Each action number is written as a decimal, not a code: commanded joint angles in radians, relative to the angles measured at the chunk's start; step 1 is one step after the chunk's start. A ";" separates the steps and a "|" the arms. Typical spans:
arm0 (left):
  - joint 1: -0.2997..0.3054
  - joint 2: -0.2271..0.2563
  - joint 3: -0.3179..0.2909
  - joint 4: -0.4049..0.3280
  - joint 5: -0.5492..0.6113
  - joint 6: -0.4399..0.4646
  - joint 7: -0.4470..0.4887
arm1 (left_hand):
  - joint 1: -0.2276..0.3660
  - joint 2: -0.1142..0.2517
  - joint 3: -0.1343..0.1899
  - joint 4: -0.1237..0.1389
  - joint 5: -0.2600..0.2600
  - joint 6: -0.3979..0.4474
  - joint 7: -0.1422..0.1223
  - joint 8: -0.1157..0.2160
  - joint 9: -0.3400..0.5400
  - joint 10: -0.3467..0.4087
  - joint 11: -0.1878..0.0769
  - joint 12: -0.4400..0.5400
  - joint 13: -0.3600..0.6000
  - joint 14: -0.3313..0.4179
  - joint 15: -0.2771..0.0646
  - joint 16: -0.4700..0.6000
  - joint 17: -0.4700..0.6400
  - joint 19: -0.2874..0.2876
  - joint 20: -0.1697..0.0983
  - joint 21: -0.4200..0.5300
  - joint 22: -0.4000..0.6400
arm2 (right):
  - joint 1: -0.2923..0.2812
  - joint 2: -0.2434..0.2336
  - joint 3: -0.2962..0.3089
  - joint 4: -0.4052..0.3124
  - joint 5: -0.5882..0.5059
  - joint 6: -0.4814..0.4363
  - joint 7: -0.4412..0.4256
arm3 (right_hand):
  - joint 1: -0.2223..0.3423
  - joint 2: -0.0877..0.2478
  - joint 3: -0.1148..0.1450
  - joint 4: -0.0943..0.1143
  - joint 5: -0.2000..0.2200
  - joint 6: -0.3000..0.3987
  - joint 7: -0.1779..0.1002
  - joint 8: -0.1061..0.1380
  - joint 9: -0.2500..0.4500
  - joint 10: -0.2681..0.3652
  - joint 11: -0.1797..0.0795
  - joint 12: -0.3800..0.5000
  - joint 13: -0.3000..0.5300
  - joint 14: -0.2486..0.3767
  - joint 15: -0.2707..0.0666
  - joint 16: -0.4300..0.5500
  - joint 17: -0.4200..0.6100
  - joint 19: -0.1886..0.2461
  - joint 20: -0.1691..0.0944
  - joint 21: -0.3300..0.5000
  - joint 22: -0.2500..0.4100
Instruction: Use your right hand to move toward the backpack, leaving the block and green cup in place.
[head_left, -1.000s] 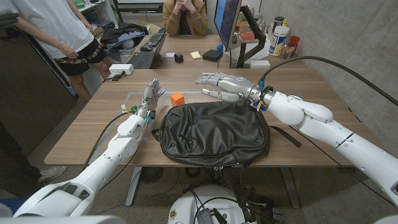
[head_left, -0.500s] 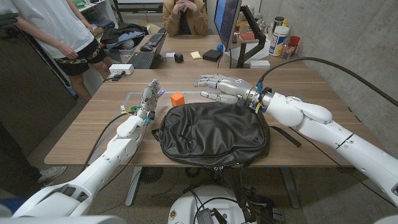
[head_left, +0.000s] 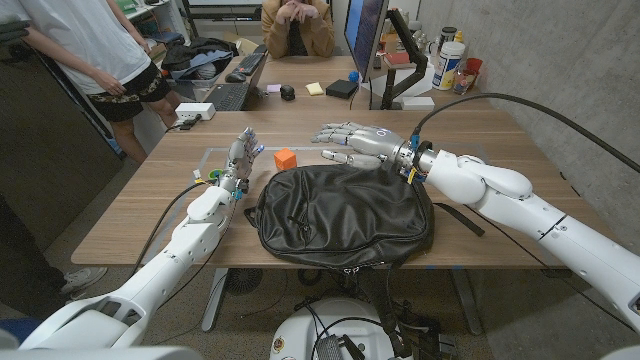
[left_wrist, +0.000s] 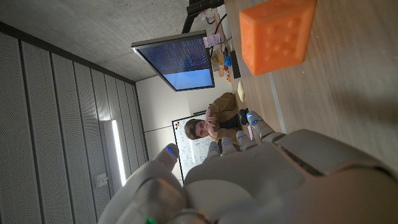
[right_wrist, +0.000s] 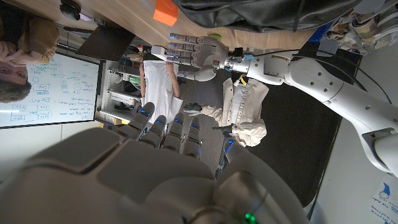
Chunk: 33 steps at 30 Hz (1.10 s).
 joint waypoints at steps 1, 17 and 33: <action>0.001 0.002 -0.001 0.001 0.001 0.000 0.001 | -0.011 0.089 0.006 0.000 0.000 -0.019 -0.009 -0.002 0.002 -0.011 0.002 0.004 0.003 -0.034 -0.043 0.001 0.003 0.005 -0.044 -0.003 0.006 | 0.007 -0.002 -0.014 0.008 -0.010 -0.005 0.008 | 0.010 0.051 0.008 -0.001 0.002 0.008 -0.003 0.004 0.004 0.000 -0.001 0.002 0.005 -0.003 -0.077 0.000 0.004 0.002 -0.081 -0.001 0.004; 0.012 0.010 -0.005 -0.015 -0.002 0.002 0.002 | -0.013 0.089 0.004 0.000 0.001 -0.019 -0.006 -0.002 0.002 -0.009 0.001 0.004 0.003 -0.034 -0.041 0.001 0.003 0.006 -0.044 -0.006 0.006 | -0.005 -0.015 -0.018 -0.019 -0.032 -0.035 0.019 | 0.025 0.055 0.013 -0.013 0.002 -0.002 -0.003 0.000 0.004 -0.007 -0.001 0.001 0.005 -0.007 -0.075 -0.001 0.002 0.001 -0.081 -0.008 0.004; 0.031 0.017 -0.009 -0.038 -0.003 0.001 0.012 | -0.013 0.089 0.002 0.001 0.001 -0.019 -0.009 -0.003 0.002 -0.009 0.001 0.004 0.003 -0.033 -0.043 0.001 0.003 0.007 -0.044 -0.008 0.006 | -0.008 -0.024 -0.027 -0.038 -0.059 -0.050 0.032 | 0.030 0.055 0.010 -0.019 0.000 -0.003 -0.004 0.000 0.005 -0.010 -0.002 0.000 0.005 -0.009 -0.076 0.000 0.003 0.001 -0.079 -0.014 0.005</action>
